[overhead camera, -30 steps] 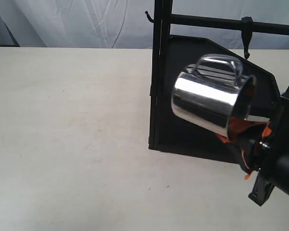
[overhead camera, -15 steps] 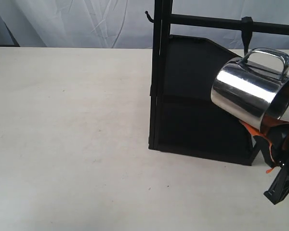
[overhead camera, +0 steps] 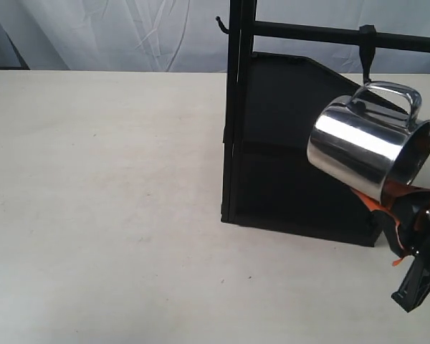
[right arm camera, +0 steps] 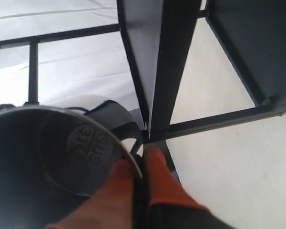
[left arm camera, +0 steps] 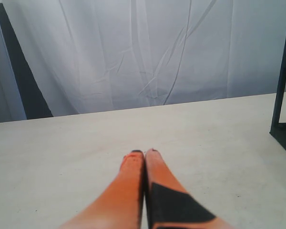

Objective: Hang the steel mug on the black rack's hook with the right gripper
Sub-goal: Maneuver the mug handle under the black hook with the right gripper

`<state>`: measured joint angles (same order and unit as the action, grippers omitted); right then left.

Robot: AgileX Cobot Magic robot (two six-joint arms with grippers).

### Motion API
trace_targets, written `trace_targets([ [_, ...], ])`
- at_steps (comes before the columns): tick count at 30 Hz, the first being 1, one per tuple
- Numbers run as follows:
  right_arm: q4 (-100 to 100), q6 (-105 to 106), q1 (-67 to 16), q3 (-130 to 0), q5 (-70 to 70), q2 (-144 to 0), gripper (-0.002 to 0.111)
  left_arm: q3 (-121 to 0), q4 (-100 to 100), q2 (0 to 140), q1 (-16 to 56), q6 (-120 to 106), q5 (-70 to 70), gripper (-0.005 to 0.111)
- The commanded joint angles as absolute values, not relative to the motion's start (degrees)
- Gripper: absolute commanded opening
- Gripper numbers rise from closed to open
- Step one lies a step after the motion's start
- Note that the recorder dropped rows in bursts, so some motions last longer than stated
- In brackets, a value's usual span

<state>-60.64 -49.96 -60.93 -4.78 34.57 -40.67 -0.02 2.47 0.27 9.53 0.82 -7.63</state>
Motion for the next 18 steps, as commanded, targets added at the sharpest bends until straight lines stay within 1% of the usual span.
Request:
trace_targets([
  [1, -58.83, -51.53, -60.67, -4.94, 34.88, -40.29, -0.001, 0.0, 2.55, 0.0, 9.8, 0.96, -7.32, 0.002],
  [11, -59.19, -51.53, -60.67, -5.45, 37.16, -40.29, -0.001, 0.0, 2.55, 0.0, 9.8, 0.96, -7.32, 0.002],
  [15, -52.97, -50.63, -60.67, -9.42, 29.75, -41.81, -0.001, 0.0, 2.55, 0.0, 9.8, 0.96, -7.32, 0.002],
  [18, -58.46, -43.36, -60.67, -9.55, 28.66, -43.0, -0.001, 0.0, 2.55, 0.0, 9.8, 0.96, -7.32, 0.002],
])
